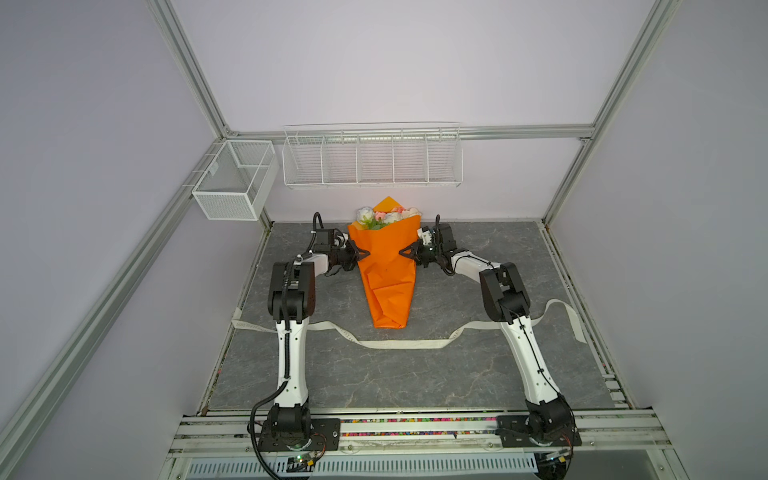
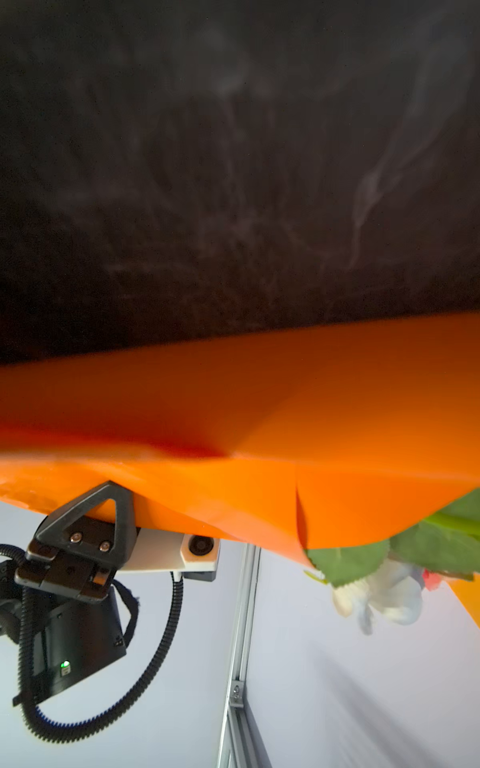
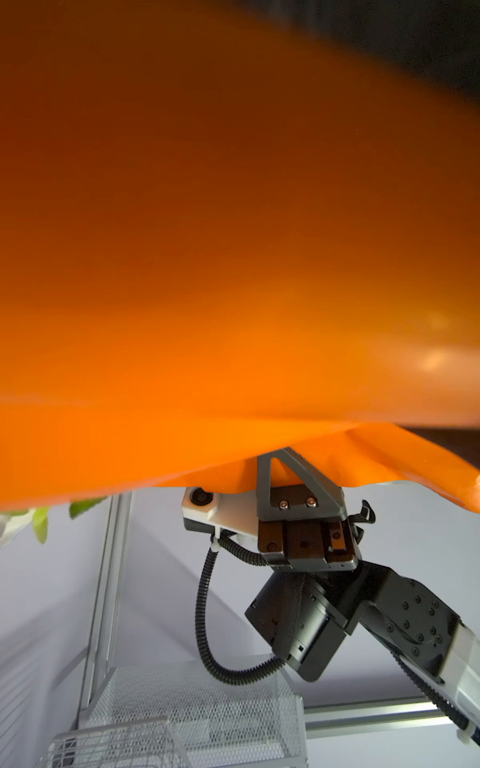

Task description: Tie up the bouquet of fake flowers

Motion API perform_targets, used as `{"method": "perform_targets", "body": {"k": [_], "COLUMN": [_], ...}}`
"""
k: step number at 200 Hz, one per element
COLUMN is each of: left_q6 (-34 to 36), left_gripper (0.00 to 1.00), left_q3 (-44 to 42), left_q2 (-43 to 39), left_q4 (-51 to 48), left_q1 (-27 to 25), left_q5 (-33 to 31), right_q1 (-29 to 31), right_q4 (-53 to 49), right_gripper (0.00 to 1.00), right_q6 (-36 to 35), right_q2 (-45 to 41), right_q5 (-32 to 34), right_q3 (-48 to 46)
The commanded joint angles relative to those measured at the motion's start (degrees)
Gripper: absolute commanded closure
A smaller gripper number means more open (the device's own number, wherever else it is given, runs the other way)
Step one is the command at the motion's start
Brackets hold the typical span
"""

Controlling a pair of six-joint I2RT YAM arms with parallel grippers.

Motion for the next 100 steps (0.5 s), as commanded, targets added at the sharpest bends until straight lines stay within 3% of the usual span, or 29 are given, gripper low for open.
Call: {"method": "perform_targets", "body": {"k": [1,100], "left_q6": [-3.84,-7.31], "left_gripper": [1.0,1.0], "left_q3": [-2.83,-26.38], "left_q2": [-4.09,-20.24], "left_q4": [4.63,19.51], "left_q1": [-1.0,-7.03], "left_q5": [0.71,-4.06], "right_q1": [-0.24,-0.91], "right_q4": [-0.89,4.51], "right_gripper": [0.84,0.89], "right_q6": [-0.17,-8.18], "right_q2": [-6.91,-32.94], "right_q5": [-0.56,3.25], "right_q3": [-3.76,-38.69]}}
